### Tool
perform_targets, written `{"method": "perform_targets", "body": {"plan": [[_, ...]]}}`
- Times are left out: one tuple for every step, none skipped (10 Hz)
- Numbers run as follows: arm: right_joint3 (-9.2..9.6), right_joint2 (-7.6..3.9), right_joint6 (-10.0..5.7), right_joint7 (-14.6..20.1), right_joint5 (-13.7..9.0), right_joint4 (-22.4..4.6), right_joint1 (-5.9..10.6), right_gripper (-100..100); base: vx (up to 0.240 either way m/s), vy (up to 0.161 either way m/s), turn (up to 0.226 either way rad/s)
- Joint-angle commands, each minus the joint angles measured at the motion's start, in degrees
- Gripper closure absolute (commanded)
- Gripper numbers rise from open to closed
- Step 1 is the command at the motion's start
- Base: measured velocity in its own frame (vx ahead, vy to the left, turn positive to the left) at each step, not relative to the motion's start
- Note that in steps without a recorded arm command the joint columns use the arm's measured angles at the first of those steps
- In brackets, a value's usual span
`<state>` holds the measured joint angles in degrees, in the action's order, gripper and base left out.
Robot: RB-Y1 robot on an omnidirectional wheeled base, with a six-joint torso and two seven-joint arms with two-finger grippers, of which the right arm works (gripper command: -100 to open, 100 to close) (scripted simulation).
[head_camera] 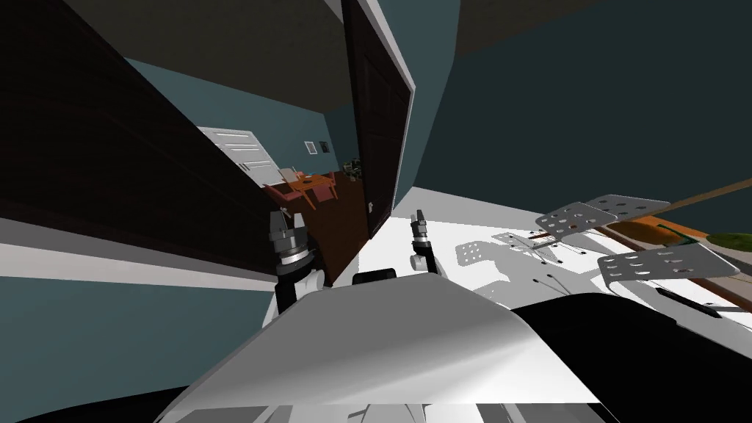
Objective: Push the door open
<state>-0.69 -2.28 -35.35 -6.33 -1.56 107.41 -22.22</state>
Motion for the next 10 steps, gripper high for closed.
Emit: {"method": "perform_targets", "body": {"plan": [[0.20, -0.31, -0.34, 0.28, -0.07, -2.86, 1.47, -100, 0.073, -0.091, 0.197], [0.31, -0.54, -0.63, 0.52, -0.15, -4.78, 2.29, -100, 0.078, -0.087, 0.171], [0.42, -0.76, -0.92, 0.78, -0.23, -6.71, 3.15, -100, 0.083, -0.069, 0.237], [0.53, -0.99, -1.22, 1.03, -0.32, -8.52, 4.00, -100, 0.078, -0.085, 0.201], [0.64, -1.21, -1.52, 1.28, -0.40, -10.52, 4.85, -100, 0.062, -0.106, 0.186], [0.76, -1.41, -1.83, 1.54, -0.48, -11.95, 5.74, -100, 0.053, -0.097, 0.210], [0.76, -1.41, -1.83, 1.54, -0.48, -12.51, 5.74, -100, 0.042, -0.066, 0.062], [0.88, -1.60, -2.14, 1.81, -0.57, -14.53, 6.65, -100, 0.045, -0.050, 0.106], [1.00, -1.79, -2.46, 2.08, -0.66, -16.56, 7.55, -100, 0.054, -0.082, 0.193], [1.11, -1.97, -2.78, 2.35, -0.74, -18.45, 8.46, -100, 0.062, -0.110, 0.222]]}}
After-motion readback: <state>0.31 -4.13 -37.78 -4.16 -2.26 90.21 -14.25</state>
